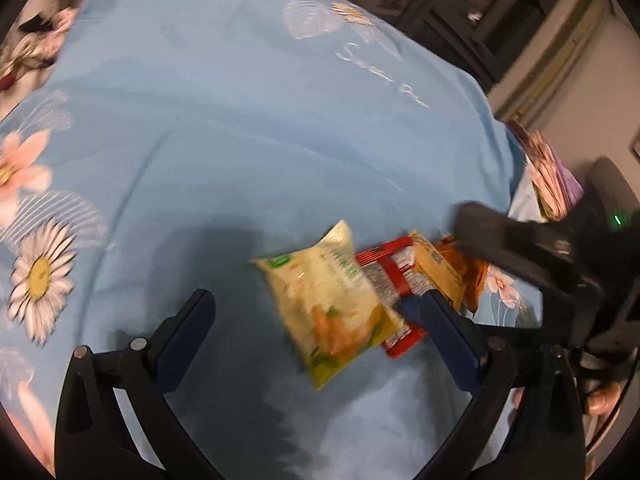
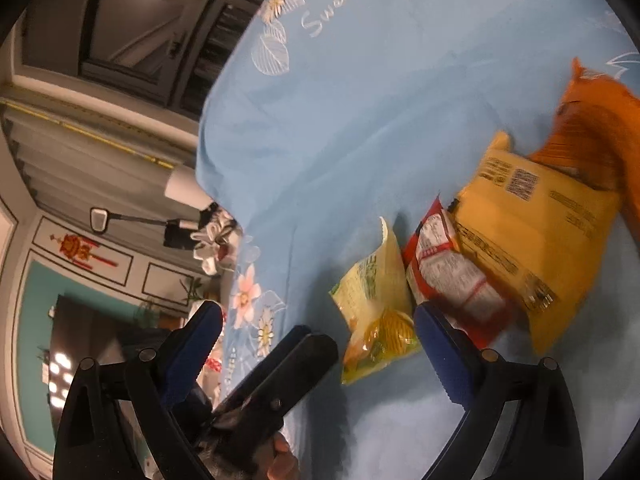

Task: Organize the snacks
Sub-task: 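Move the right gripper to the yellow-green corn snack bag and grasp it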

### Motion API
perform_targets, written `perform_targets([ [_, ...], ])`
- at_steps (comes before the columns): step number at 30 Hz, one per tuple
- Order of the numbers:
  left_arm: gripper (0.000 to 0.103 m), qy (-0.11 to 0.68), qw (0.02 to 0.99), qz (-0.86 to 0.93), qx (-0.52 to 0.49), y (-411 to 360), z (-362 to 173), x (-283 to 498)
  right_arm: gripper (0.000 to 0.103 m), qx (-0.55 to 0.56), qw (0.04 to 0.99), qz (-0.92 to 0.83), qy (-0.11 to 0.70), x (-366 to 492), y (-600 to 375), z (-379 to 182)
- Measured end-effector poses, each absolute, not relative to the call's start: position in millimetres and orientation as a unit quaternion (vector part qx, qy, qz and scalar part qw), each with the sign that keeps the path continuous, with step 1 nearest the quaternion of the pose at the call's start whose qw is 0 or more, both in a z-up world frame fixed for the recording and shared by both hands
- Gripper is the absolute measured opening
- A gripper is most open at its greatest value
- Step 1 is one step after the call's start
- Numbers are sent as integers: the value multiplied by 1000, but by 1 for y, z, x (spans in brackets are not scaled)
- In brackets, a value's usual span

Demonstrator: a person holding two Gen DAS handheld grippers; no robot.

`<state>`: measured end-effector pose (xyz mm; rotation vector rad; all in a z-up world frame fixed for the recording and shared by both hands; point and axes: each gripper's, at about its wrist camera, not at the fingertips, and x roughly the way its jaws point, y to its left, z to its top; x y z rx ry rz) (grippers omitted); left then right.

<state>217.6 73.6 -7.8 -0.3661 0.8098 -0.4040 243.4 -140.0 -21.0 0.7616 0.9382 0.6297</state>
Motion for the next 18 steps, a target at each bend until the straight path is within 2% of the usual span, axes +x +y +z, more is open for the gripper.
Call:
perform_targets([
  [6, 103, 395, 877, -233, -141, 61, -25, 216, 97, 335, 768, 307, 452, 262, -129, -33],
  [10, 102, 391, 877, -230, -157, 63, -26, 216, 93, 311, 778, 310, 450, 268, -125, -35],
  [12, 102, 388, 878, -234, -158, 62, -26, 214, 86, 314, 777, 310, 449, 271, -127, -39],
  [15, 101, 385, 867, -260, -182, 66, -27, 214, 67, 323, 770, 310, 455, 275, -136, -46],
  [17, 101, 384, 865, -262, -189, 65, -27, 216, 50, 343, 759, 305, 462, 279, -145, -52],
  [18, 100, 385, 865, -261, -185, 64, -27, 215, 49, 349, 754, 308, 463, 280, -147, -55],
])
